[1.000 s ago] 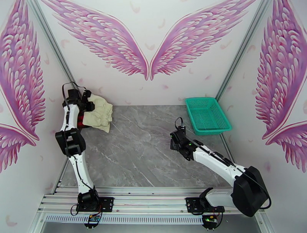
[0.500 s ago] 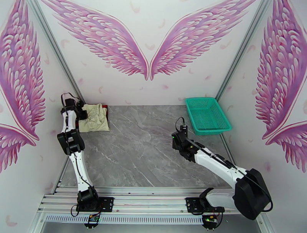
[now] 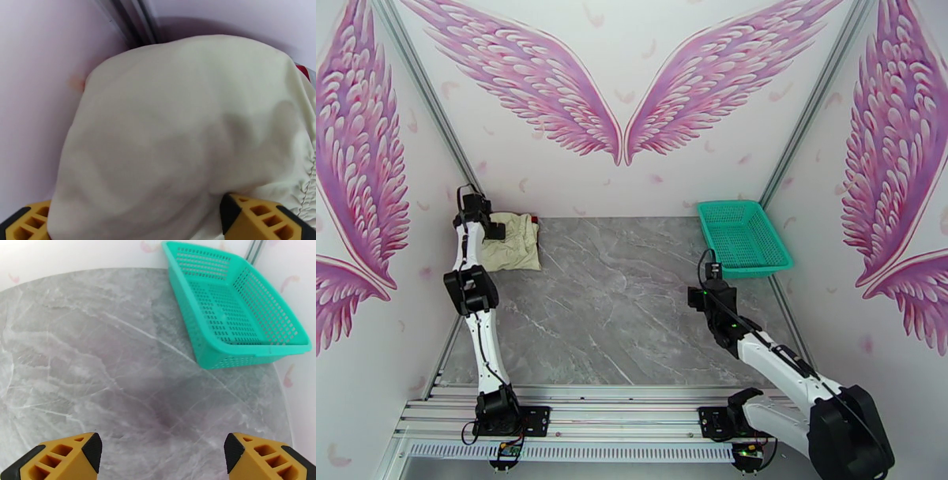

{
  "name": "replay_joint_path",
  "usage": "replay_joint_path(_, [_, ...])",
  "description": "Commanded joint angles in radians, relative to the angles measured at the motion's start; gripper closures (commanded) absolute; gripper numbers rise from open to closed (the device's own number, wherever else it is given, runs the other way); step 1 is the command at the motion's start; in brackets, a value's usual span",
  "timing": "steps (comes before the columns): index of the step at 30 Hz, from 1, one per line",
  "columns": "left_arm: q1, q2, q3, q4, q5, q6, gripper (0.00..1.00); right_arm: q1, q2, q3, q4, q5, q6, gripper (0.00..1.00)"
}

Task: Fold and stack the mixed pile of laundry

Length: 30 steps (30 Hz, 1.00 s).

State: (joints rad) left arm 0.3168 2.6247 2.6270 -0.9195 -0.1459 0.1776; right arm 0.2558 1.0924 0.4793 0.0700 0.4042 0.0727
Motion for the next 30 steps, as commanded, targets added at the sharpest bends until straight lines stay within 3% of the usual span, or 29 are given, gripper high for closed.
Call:
replay_joint_path(1, [-0.016,-0.190,-0.081,-0.074,0.033,-0.122,0.01,-0.051,0.009,-0.081,0.265,-0.115,-0.099,0.02])
replay_joint_path(6, [-0.055,-0.513,-0.554,0.160,0.099,-0.265,0.01,-0.090,0.188,-0.133,0.572,-0.169,-0.154,0.00])
replay_joint_path(10, [-0.126,-0.787,-0.946,0.351,0.111,-0.315,0.01,-0.127,0.285,-0.071,0.606,-0.234,-0.103,0.01])
replay_joint_path(13, [-0.226,-0.990,-1.239,0.508,0.040,-0.300,0.01,-0.140,0.463,-0.088,0.823,-0.274,-0.100,0.01])
replay_joint_path(15, [-0.292,-1.100,-1.421,0.611,-0.005,-0.286,0.01,-0.142,0.435,-0.076,0.738,-0.246,-0.076,0.01])
replay_joint_path(17, [-0.342,-1.205,-1.626,0.769,-0.016,-0.261,0.01,-0.142,0.454,-0.087,0.795,-0.243,-0.082,0.01])
replay_joint_path(19, [-0.378,-1.289,-1.859,1.041,0.013,-0.202,0.01,-0.144,0.455,-0.090,0.805,-0.246,-0.082,0.01])
replay_joint_path(22, [-0.386,-1.286,-2.024,1.284,0.047,-0.196,0.01,-0.145,0.452,-0.086,0.782,-0.246,-0.081,0.01])
replay_joint_path(24, [-0.386,-1.246,-1.973,1.222,0.061,-0.120,0.01,-0.145,0.450,-0.085,0.790,-0.246,-0.082,0.01])
replay_joint_path(25, [-0.389,-1.217,-1.983,1.292,0.046,-0.073,0.01,-0.144,0.445,-0.081,0.770,-0.248,-0.079,0.01])
replay_joint_path(26, [-0.377,-1.193,-1.941,1.216,0.024,-0.080,0.01,-0.144,0.448,-0.083,0.782,-0.248,-0.081,0.01])
replay_joint_path(28, [-0.307,-1.140,-1.921,1.205,0.130,-0.150,0.01,-0.145,0.447,-0.081,0.775,-0.249,-0.079,0.01])
replay_joint_path(29, [-0.300,-1.123,-1.982,1.310,0.140,-0.154,0.01,-0.145,0.449,-0.082,0.780,-0.248,-0.080,0.01])
replay_joint_path(30, [-0.304,-1.103,-2.081,1.518,0.130,-0.159,0.01,-0.144,0.446,-0.082,0.774,-0.249,-0.080,0.01])
